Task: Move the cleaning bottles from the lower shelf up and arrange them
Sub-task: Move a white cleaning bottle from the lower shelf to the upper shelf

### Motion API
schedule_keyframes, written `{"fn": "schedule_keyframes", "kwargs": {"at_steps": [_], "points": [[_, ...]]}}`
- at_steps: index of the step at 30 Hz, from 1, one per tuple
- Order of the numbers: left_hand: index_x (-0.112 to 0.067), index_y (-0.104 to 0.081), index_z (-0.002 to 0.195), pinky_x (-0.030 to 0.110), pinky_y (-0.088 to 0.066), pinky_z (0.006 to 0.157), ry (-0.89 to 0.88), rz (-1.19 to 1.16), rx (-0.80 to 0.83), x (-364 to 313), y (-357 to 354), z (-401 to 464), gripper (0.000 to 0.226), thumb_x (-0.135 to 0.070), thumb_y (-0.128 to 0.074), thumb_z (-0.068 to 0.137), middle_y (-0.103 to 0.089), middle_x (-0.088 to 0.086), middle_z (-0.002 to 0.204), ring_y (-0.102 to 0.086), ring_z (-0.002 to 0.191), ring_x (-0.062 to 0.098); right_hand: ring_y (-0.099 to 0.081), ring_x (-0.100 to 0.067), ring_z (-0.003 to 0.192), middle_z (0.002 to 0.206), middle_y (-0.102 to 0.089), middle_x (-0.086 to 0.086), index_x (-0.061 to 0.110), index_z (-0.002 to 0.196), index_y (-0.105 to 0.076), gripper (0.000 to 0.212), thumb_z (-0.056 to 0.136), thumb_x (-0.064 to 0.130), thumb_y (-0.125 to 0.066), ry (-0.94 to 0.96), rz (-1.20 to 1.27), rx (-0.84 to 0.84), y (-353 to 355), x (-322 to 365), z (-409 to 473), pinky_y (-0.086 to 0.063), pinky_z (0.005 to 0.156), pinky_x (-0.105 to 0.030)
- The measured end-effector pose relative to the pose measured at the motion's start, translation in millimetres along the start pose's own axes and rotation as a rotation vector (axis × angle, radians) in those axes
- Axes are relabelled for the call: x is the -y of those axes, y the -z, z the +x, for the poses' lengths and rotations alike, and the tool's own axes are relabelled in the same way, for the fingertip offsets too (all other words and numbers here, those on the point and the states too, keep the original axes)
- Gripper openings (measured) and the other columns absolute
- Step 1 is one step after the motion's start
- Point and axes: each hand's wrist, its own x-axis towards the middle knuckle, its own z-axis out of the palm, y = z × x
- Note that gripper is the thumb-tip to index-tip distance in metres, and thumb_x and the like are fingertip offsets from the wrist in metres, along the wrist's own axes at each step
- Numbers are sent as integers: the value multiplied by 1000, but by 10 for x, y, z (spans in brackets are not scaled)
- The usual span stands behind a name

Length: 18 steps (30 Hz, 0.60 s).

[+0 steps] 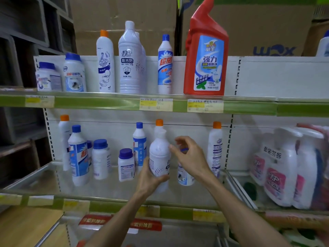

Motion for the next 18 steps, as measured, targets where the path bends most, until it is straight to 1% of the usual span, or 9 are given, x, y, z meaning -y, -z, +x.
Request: {"fn": "schedule_keyframes", "kwargs": {"at_steps": [3,5,6,8,10,11,14,16,18], "points": [[-35,-37,129,2,-48,75,-116,-6,10,9,5,-92,89,-14,-94,65,-55,-21,115,-59,100,-10,-55,-13,118,134,-54,5,22,141,-50,65,85,41,-78,-18,17,53,23,50,0,-49,97,-30],[-35,-38,131,3,-48,79,-166,5,20,-55,13,-149,88,-18,-94,65,-57,-18,117,-60,103,-6,-56,-13,120,137,-55,5,25,142,-50,70,81,40,-82,-6,63,115,-6,84,-49,-49,97,-29],[-35,-39,132,3,-48,80,-184,10,25,-97,14,-174,88,-22,-94,65,-57,-18,118,-60,103,-6,-59,-10,116,134,-58,7,29,138,-54,66,79,40,-84,0,94,139,-30,113,-86,-51,91,-24],[-39,-39,132,2,-48,80,-213,4,37,-184,11,-235,87,-31,-94,65,-59,-21,116,-60,104,-11,-65,0,101,120,-67,12,36,121,-64,47,78,40,-85,20,171,131,-71,199,-158,-51,78,-17],[-43,-39,134,4,-49,81,-225,-32,41,-266,23,-302,89,-40,-94,63,-61,-23,119,-58,108,-13,-69,1,86,100,-74,9,28,101,-70,25,81,35,-83,89,207,66,-73,329,-212,-52,70,-16],[-48,-39,134,5,-50,83,-231,-48,35,-309,33,-331,90,-43,-94,62,-61,-23,121,-58,110,-12,-69,0,80,93,-75,7,22,96,-71,20,83,32,-82,134,204,32,-59,400,-230,-53,68,-16],[-71,-36,121,11,-53,80,-240,-103,37,-489,112,-419,88,-43,-94,61,-63,-23,119,-62,107,-7,-69,-4,72,85,-76,1,13,88,-71,16,84,25,-80,207,180,-16,20,643,-276,-55,67,-19],[-69,-38,121,14,-55,78,-244,-127,44,-625,186,-473,87,-47,-94,59,-65,-24,116,-64,105,-4,-69,-7,73,85,-76,-1,13,86,-70,11,85,18,-79,220,195,-32,89,807,-283,-56,69,-22],[-59,-40,131,17,-57,81,-244,-161,74,-789,282,-526,90,-53,-92,59,-63,-28,119,-64,108,-3,-69,-10,73,83,-75,-1,13,84,-69,10,85,16,-78,212,222,-55,178,992,-240,-57,69,-25]]}}
